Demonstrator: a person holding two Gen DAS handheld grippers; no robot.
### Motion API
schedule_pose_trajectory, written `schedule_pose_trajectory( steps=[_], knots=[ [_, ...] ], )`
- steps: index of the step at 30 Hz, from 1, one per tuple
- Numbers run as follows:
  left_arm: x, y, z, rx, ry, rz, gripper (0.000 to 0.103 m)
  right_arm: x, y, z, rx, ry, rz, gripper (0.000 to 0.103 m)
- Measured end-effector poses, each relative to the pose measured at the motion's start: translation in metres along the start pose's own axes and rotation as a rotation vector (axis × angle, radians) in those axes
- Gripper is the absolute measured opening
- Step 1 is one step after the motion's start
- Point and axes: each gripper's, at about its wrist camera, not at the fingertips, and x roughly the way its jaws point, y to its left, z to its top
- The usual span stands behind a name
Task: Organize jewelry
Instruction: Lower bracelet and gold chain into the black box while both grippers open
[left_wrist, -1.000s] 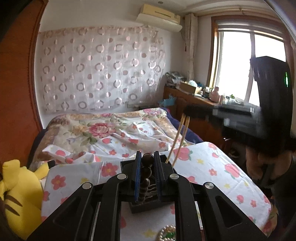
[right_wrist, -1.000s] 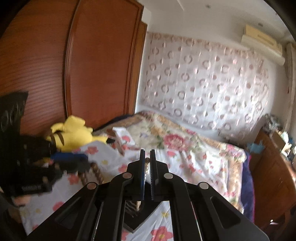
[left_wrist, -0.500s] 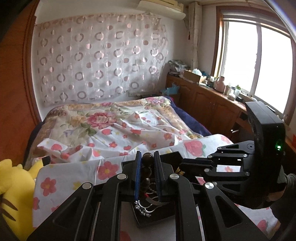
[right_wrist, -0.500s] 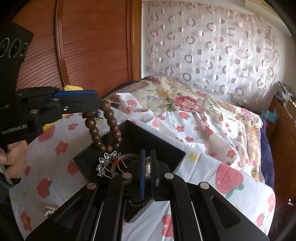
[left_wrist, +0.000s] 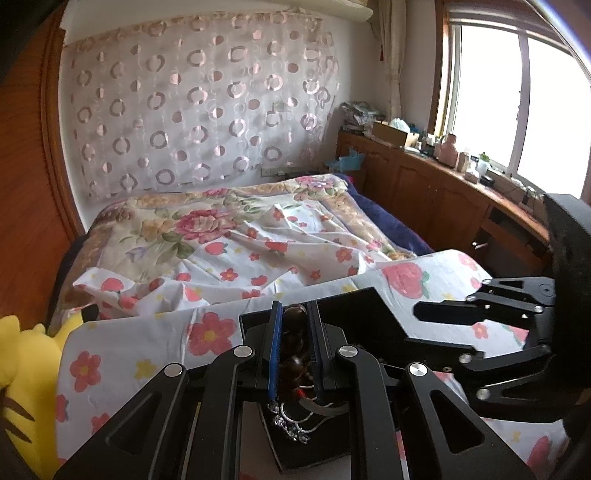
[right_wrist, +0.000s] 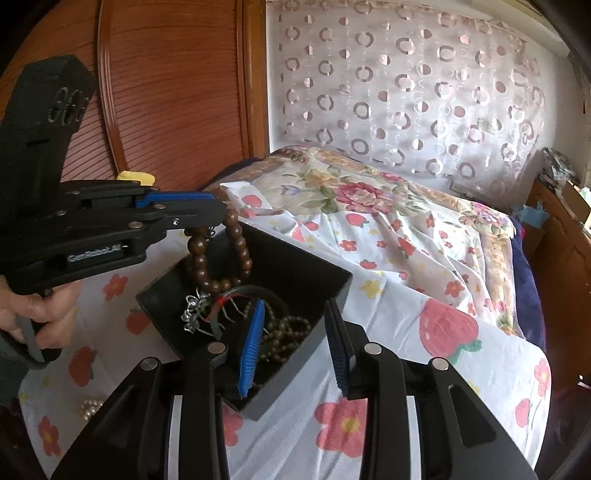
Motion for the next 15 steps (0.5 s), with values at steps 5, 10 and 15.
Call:
schedule_pose_trajectory(
  steps=[5, 10, 15],
  knots=[
    [0.0072, -0.0013, -0.0046, 0.007, 0.023, 0.013, 0.012, 0.0002, -0.0012, -0.0042, 0.009, 0.003, -0.004, 0.036],
    [0.0072, -0.0022, -0.0077, 0.008, 0.028, 0.022, 0.013, 0.0004, -0.0007, -0.0054, 0.01, 0.006, -0.001, 0.036],
    [0.0007, -0.0043, -0.0103, 0.005, 0.017, 0.031, 0.036, -0.0003, 0.0018, -0.011, 0.015, 0.01, -0.003, 0.036]
  ],
)
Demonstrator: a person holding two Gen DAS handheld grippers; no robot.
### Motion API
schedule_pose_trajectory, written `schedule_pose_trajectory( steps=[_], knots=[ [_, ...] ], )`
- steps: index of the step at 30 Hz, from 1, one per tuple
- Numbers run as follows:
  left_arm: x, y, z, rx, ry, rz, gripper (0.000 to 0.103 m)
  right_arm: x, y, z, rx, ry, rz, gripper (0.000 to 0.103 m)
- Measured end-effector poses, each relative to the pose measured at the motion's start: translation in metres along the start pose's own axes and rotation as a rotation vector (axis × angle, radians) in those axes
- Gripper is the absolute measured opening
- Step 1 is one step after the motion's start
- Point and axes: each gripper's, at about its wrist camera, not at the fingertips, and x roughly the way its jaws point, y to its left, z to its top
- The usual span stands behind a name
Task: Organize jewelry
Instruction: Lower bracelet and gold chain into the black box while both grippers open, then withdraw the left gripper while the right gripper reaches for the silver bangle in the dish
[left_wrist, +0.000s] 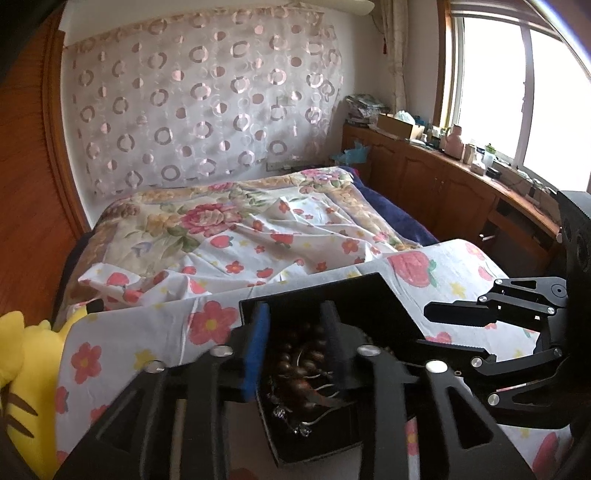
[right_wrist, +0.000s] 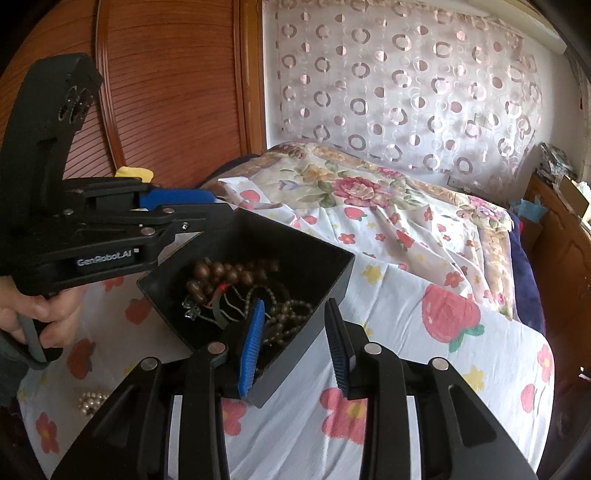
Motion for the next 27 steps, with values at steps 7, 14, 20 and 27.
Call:
schedule_pose_trajectory(
  steps=[7, 14, 20, 27],
  knots=[
    [-0.013, -0.002, -0.008, -0.004, -0.013, 0.026, 0.064, -0.015, 0.004, -0.01, 0.019, -0.016, 0.001, 0.036],
    [-0.034, -0.003, -0.026, -0.016, -0.013, 0.079, 0.087, -0.037, 0.017, -0.022, 0.031, -0.031, -0.001, 0.036],
    [-0.054, 0.002, -0.05, -0.055, 0.0, 0.096, 0.093, -0.056, 0.028, -0.042, 0.058, -0.026, 0.0, 0.036],
    [-0.084, 0.003, -0.089, -0.088, 0.01, 0.104, 0.095, -0.068, 0.045, -0.082, 0.07, 0.025, 0.013, 0.036]
  ],
)
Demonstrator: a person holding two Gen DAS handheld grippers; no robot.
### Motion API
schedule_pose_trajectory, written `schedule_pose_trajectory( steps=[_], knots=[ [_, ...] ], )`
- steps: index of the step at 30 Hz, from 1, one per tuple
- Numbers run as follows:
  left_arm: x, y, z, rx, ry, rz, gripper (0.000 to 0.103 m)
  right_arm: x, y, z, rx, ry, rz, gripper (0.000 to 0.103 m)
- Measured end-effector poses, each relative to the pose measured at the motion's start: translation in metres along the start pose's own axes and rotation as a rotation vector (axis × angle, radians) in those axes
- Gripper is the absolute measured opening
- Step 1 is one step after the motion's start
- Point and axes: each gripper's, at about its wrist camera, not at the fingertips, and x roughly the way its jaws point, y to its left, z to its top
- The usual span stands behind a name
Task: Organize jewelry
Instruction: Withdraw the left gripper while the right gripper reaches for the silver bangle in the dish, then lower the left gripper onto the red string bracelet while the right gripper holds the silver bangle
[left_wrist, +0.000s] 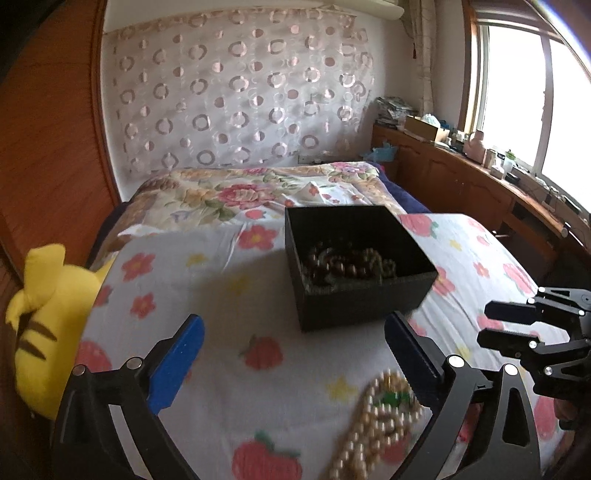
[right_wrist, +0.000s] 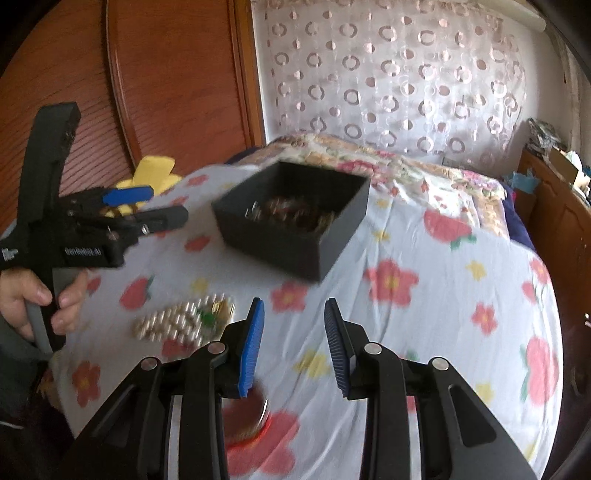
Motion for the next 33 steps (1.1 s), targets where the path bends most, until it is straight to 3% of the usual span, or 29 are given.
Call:
schedule_pose_trajectory(
  steps=[8, 12, 13, 26, 33],
  knots=[
    [-0.021, 0.002, -0.035, -0.02, 0.012, 0.001, 0.095, 0.002, 0.009, -0.036, 0.008, 0.08, 0.014, 0.036],
    [-0.029, 0.002, -0.045, -0.029, 0.013, 0.002, 0.095, 0.006, 0.013, -0.045, 0.019, 0.114, 0.029, 0.009],
    [-0.031, 0.002, -0.047, -0.031, 0.012, 0.001, 0.095, 0.005, 0.014, -0.046, 0.019, 0.116, 0.039, 0.007],
    [-0.057, -0.003, -0.063, -0.054, -0.012, -0.006, 0.095, -0.025, 0.039, -0.037, -0.053, -0.084, -0.021, 0.005],
    [-0.068, -0.007, -0.068, -0.051, -0.022, -0.013, 0.095, -0.032, 0.044, -0.03, -0.078, -0.121, -0.046, 0.005]
  ],
)
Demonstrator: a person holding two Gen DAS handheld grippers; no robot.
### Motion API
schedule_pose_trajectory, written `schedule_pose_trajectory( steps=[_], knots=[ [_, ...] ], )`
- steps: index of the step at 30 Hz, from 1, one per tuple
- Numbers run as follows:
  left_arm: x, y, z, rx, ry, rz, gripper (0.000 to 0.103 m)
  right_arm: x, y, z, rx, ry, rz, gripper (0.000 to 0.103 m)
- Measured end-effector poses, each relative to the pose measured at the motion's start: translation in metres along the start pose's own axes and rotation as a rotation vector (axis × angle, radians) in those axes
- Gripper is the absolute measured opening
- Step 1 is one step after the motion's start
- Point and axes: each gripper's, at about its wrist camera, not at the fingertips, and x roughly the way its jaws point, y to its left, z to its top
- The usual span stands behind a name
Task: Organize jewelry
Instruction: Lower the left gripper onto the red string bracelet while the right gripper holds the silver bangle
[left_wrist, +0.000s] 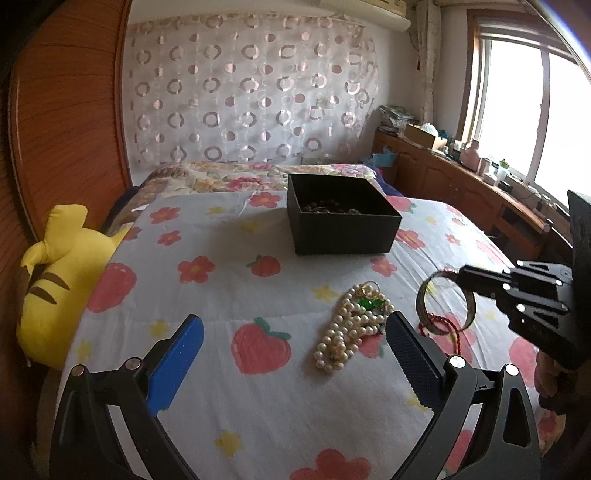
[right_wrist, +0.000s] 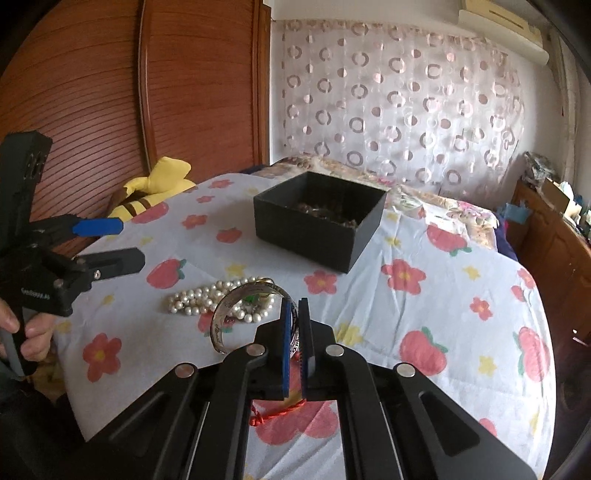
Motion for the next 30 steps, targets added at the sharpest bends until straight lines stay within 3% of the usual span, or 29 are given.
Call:
schedule_pose_trajectory(
  steps=[10, 12, 16, 18, 26, 30],
  knots=[
    [0.01, -0.036, -0.005, 0.058, 0.039, -0.085, 0.093, -0.018, -0.023, -0.026, 0.041, 0.033, -0.064, 0.005],
    [0.015, -0.05, -0.005, 0.082, 0.064, -0.124, 0.073, -0.022, -0.028, -0.036, 0.049, 0.048, -0.083, 0.005],
    [0.031, -0.072, -0.007, 0.124, 0.113, -0.173, 0.053, -0.027, -0.036, -0.05, 0.071, 0.057, -0.1, 0.005],
    [0.042, -0.081, -0.008, 0.135, 0.148, -0.185, 0.038, -0.029, -0.039, -0.054, 0.086, 0.057, -0.104, 0.005],
    [0.071, -0.088, 0.009, 0.093, 0.227, -0.262, 0.019, -0.028, -0.045, -0.061, 0.113, 0.063, -0.096, 0.005],
    [0.086, -0.092, 0.015, 0.103, 0.283, -0.298, 0.018, -0.026, -0.046, -0.063, 0.122, 0.066, -0.09, 0.005]
  ],
)
